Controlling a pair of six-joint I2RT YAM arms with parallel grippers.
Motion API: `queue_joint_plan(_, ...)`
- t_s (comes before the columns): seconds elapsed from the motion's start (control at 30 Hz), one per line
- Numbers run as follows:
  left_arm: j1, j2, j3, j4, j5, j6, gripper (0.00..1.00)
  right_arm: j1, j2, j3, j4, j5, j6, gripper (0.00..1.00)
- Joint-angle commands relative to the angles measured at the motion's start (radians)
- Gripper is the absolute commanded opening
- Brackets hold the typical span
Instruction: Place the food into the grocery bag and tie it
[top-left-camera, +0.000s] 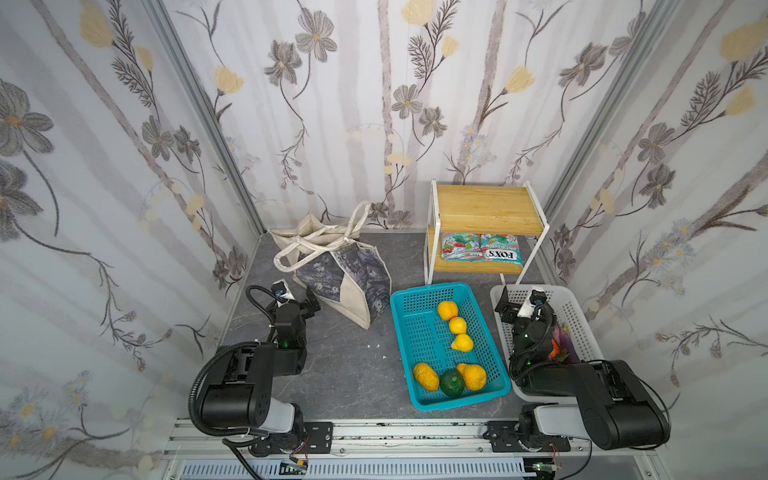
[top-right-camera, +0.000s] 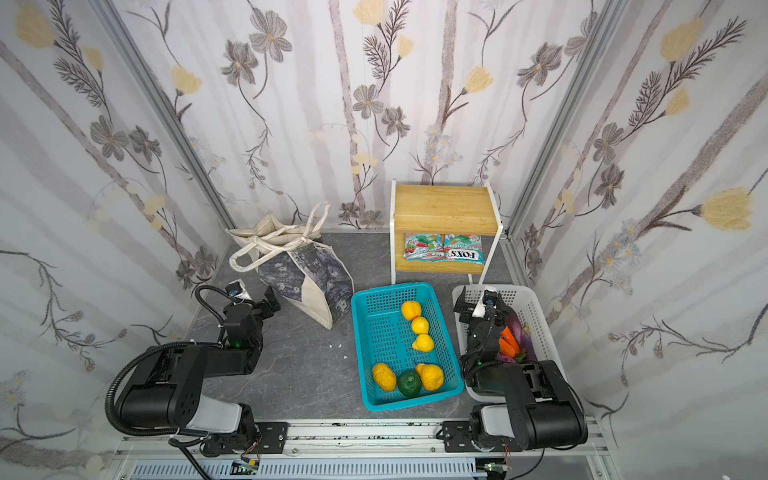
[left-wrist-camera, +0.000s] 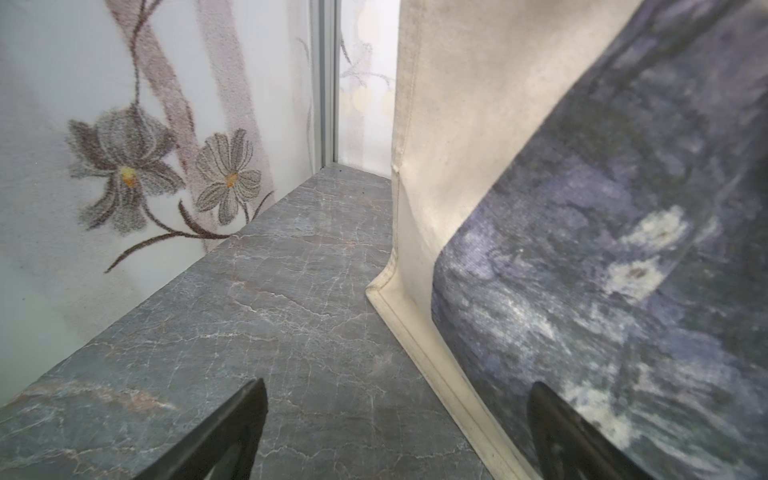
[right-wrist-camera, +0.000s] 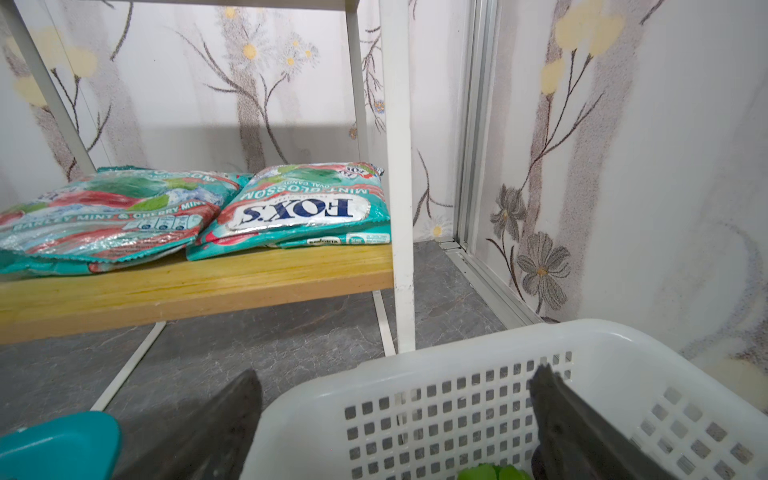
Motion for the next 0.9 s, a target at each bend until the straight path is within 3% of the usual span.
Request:
queue_joint_plan(0.0,-0.003,0.048,0.016,0.103,0.046,0.029,1.0,-0.007,0.007,0.039,0.007,0.001,-0.004,1.0)
queue_joint_plan(0.1,-0.011,0.064,0.01,0.126,0.076,0.051,1.0,-0.02,0.005,0.049,-0.02,-0.025,0.003,1.0)
queue_joint_plan(0.2,-0.007,0.096,-0.014,0.194,0.193,0.089,1.0,-0.021,0.004,0.047,-0.017,-0.049,-0.002,1.0)
queue_joint_plan(0.4,-0.006,0.102,-0.019,0.214,0.198,0.092,1.0,-0.049,0.004,0.069,-0.065,-0.168,-0.012,1.0)
queue_joint_plan(0.77,-0.003,0.102,-0.018,0.213,0.203,0.09,1.0,-0.057,0.005,0.077,-0.078,-0.176,-0.001,1.0)
queue_joint_plan(0.87,-0.003,0.102,-0.018,0.213,0.203,0.092,1.0,-0.101,0.005,0.091,-0.108,-0.252,0.023,1.0)
